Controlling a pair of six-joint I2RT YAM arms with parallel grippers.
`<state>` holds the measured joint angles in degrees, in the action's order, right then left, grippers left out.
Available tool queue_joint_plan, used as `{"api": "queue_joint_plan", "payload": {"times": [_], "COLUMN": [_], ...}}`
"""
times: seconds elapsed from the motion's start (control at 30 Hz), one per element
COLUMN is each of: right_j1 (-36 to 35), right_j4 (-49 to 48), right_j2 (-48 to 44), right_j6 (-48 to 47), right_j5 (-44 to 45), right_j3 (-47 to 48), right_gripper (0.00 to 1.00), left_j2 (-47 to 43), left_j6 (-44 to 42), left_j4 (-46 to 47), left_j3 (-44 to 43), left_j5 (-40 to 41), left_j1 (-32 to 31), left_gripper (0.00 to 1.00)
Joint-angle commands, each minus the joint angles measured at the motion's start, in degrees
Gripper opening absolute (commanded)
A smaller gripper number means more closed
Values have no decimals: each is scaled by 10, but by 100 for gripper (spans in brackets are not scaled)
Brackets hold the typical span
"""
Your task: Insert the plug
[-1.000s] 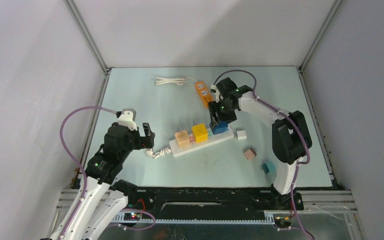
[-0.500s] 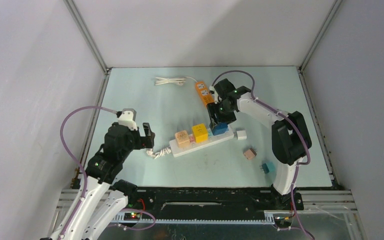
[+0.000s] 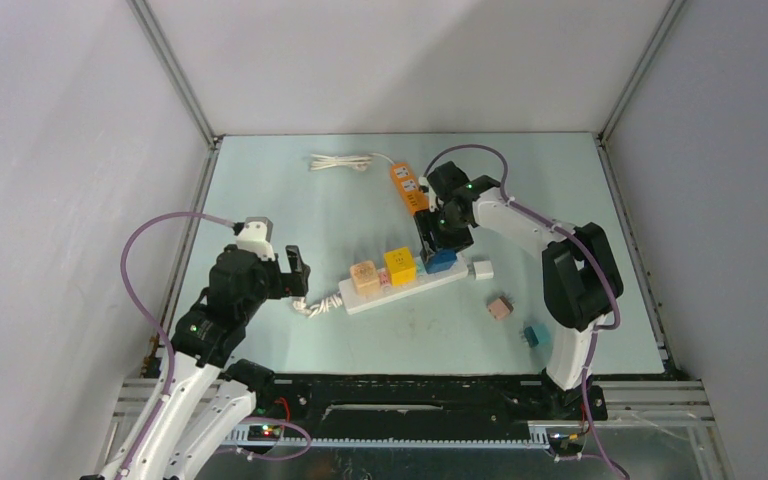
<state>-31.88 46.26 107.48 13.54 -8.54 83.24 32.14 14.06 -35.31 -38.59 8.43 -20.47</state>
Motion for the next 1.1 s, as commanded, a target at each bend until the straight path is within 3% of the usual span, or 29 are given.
{"api": "queue_joint_plan", "payload": {"times": [0.0, 0.43, 1.07], "right_j1": [-7, -32, -40], "right_j4": [23, 62, 70], "right_j2": [15, 92, 173], "right_j6": [-1, 4, 4], "right_j5": [30, 82, 83], "right_j3": [1, 66, 60], "right_gripper": [0, 0, 0], "left_j2": [-2, -2, -2], "left_j6": [5, 5, 5], "left_j4": [6, 7, 7], "left_j3": [9, 9, 9], "left_j5": [-1, -1, -1], "left_j1": [3, 3, 3], "left_gripper": [100, 100, 100]}}
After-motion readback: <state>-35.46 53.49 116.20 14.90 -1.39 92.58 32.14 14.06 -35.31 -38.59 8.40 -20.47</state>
